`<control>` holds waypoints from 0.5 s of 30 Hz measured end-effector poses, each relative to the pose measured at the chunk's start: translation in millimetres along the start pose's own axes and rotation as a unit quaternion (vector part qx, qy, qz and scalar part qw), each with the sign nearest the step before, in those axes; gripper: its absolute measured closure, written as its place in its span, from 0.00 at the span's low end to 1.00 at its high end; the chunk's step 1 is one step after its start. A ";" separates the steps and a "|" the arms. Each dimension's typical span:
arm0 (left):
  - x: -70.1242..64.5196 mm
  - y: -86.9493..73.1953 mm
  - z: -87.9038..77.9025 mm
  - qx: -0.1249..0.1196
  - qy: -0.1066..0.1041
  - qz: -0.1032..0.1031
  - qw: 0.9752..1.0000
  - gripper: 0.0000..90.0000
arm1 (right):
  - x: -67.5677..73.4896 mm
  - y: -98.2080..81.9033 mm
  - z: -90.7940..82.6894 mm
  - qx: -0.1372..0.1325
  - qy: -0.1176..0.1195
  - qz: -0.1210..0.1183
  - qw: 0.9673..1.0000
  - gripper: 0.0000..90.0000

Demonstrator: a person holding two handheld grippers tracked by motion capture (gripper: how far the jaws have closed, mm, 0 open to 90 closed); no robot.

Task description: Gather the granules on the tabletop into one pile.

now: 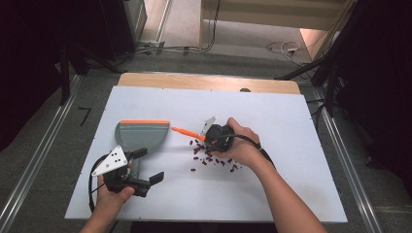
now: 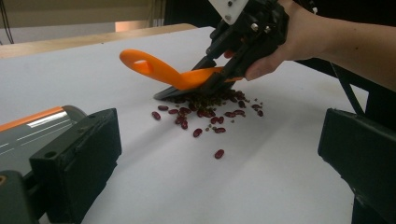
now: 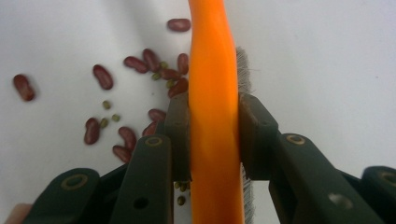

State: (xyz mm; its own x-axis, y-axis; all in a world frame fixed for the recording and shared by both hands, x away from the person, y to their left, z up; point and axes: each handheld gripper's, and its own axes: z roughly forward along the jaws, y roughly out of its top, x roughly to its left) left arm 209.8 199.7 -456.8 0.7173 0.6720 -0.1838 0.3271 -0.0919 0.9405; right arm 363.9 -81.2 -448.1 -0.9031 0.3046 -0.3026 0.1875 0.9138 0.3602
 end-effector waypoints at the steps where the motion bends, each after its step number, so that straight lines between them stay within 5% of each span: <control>1: 0.1 0.0 0.1 0.000 0.000 0.000 1.000 0.00 | -0.1 -0.8 -0.8 -0.001 0.002 -0.007 1.000 0.75; 6: -0.4 -0.1 0.6 0.000 0.000 0.001 1.000 0.00 | 3.1 -2.8 -4.3 -0.006 0.014 -0.021 1.000 0.75; 11: -0.3 -0.3 0.6 0.001 0.001 0.002 1.000 0.00 | 1.3 -5.1 -9.4 -0.016 0.000 -0.022 1.000 0.75; 15: 0.4 -0.4 0.2 0.001 0.002 0.000 1.000 0.00 | -7.8 -7.6 -18.1 -0.045 -0.009 0.006 0.999 0.76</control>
State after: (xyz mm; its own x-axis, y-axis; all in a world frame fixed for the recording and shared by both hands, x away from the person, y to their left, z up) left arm 210.1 199.9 -457.3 0.7151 0.6745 -0.1835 0.3286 -0.0928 0.9399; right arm 362.6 -95.4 -432.5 -0.8934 0.3213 -0.3140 0.1620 0.8823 0.4419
